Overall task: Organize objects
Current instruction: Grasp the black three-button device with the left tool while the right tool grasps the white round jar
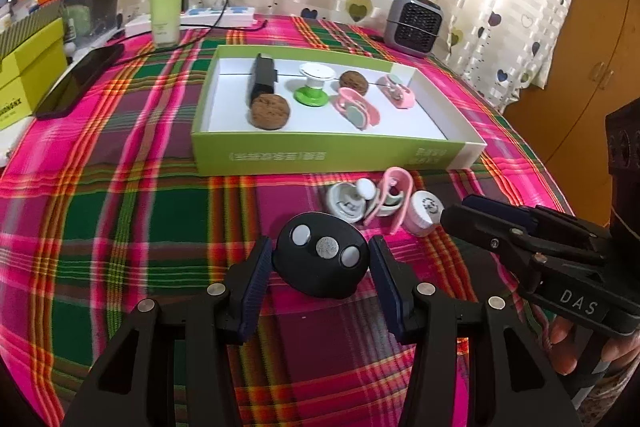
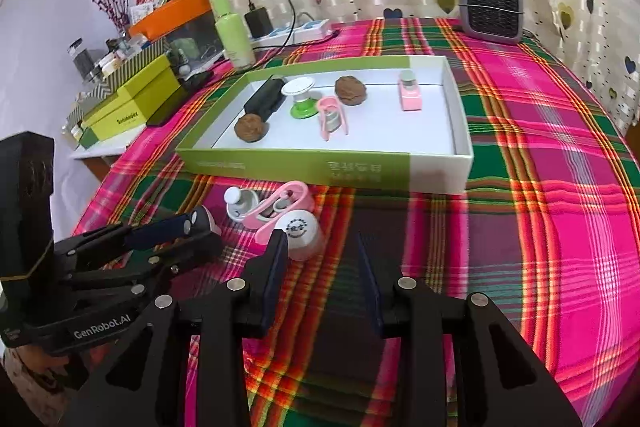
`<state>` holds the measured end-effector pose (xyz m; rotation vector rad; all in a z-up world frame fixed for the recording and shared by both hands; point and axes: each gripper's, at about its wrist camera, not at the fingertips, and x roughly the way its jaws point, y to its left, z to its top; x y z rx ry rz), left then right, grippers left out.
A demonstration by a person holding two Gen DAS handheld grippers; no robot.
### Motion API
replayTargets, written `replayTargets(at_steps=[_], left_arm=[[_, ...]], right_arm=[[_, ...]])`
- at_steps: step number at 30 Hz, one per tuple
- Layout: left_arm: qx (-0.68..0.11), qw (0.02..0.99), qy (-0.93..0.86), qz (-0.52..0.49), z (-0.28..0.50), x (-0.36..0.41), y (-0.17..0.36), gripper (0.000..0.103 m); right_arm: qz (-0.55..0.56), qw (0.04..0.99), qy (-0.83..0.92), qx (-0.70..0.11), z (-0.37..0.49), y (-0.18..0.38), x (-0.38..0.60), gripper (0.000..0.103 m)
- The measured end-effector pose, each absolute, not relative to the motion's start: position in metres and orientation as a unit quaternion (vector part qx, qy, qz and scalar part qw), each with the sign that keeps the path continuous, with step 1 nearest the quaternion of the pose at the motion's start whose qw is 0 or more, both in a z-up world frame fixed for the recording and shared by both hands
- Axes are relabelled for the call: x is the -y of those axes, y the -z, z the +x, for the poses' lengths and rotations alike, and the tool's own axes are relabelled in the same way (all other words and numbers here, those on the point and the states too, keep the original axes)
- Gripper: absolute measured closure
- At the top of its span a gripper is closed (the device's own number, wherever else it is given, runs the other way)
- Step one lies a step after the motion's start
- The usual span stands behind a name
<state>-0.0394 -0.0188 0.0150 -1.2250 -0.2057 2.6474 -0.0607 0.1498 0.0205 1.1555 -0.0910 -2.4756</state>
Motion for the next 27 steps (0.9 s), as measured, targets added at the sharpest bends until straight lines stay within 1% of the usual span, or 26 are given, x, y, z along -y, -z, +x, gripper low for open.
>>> replayTargets(at_steps=[12, 27], left_arm=[[0.083, 0.103, -0.900, -0.416, -0.039, 0.029, -0.014, 0.055], [0.083, 0.103, -0.900, -0.416, -0.039, 0.029, -0.014, 0.055]], right_arm=[[0.420, 0.213, 0.882, -0.004, -0.066, -0.015, -0.132, 0.067], [0.431, 0.210, 0.877, -0.027, -0.074, -0.012, -0.124, 0.067]])
